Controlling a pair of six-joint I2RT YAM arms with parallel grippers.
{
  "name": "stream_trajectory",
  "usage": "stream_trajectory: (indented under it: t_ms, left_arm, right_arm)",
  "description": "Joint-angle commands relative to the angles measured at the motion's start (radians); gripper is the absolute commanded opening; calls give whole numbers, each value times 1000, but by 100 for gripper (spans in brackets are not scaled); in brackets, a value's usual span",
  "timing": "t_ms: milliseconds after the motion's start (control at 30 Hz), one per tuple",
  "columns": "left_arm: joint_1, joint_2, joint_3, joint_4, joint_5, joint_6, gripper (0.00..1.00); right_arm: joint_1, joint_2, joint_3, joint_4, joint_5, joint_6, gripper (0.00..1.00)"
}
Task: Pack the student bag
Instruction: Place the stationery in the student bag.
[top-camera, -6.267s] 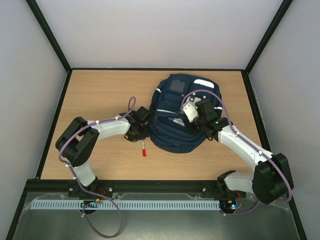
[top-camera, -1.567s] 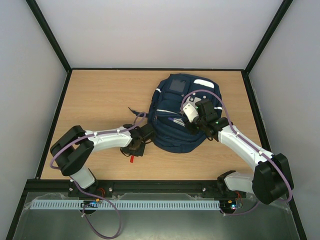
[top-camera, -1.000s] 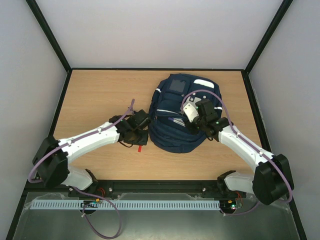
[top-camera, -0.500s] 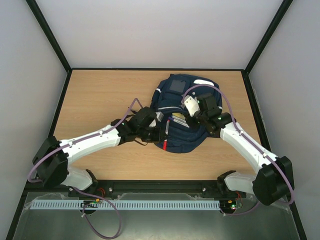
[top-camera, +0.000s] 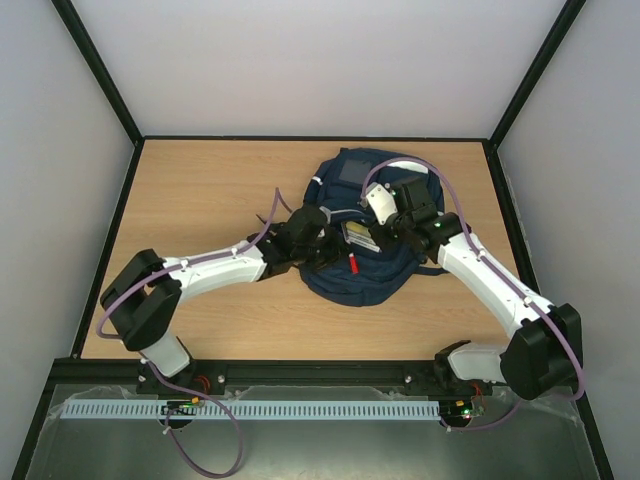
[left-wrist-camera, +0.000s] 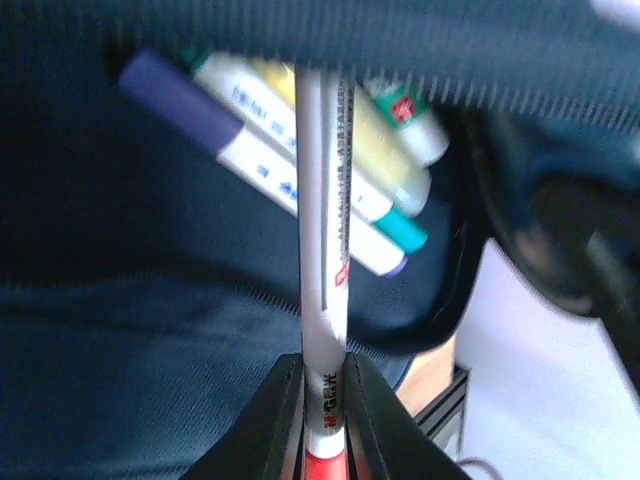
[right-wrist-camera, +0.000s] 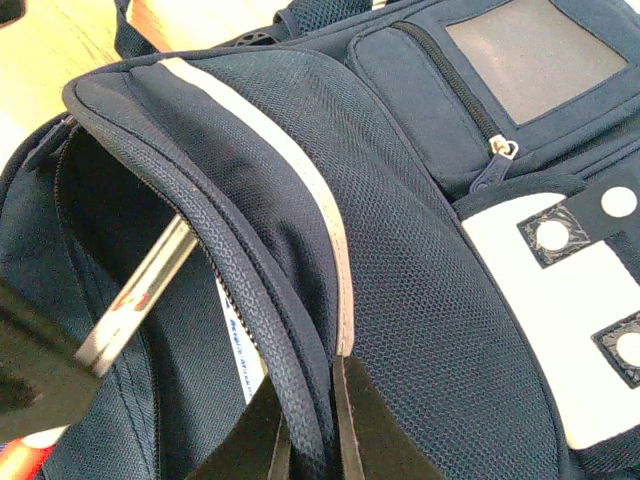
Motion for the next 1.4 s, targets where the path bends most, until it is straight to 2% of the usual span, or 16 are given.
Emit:
stream_trajectory:
  t_ms: [0, 400, 633, 700, 767, 833, 900, 1167, 1367]
  left_arm:
    - [21, 43, 55, 165, -92, -161, 6]
    - [34, 202, 146, 280, -214, -404, 8]
    - [35, 260, 193, 345, -235, -451, 9]
    - [35, 274, 210, 337, -227, -451, 15]
    - [35, 276, 221, 325, -217, -448, 29]
    - [34, 267, 219, 313, -208, -438, 37]
    - [32, 247, 211, 296, -205, -425, 41]
    - [-40, 80, 91, 250, -220, -400, 48]
    - [-97, -78, 16, 114, -224, -259, 52]
  right_arm:
    - [2, -5, 80, 11, -29, 17, 1]
    - [2, -24, 80, 3, -51, 41, 1]
    - [2, -20, 83, 5, -53, 43, 1]
    - [2, -19, 83, 4, -51, 44, 1]
    - [2, -20, 81, 5, -49, 44, 1]
    - [2, -21, 77, 4, -46, 43, 1]
    - [2, -24, 68, 10, -40, 40, 1]
    - [2, -36, 22, 47, 39, 2, 1]
    - [2, -44, -38, 44, 34, -21, 1]
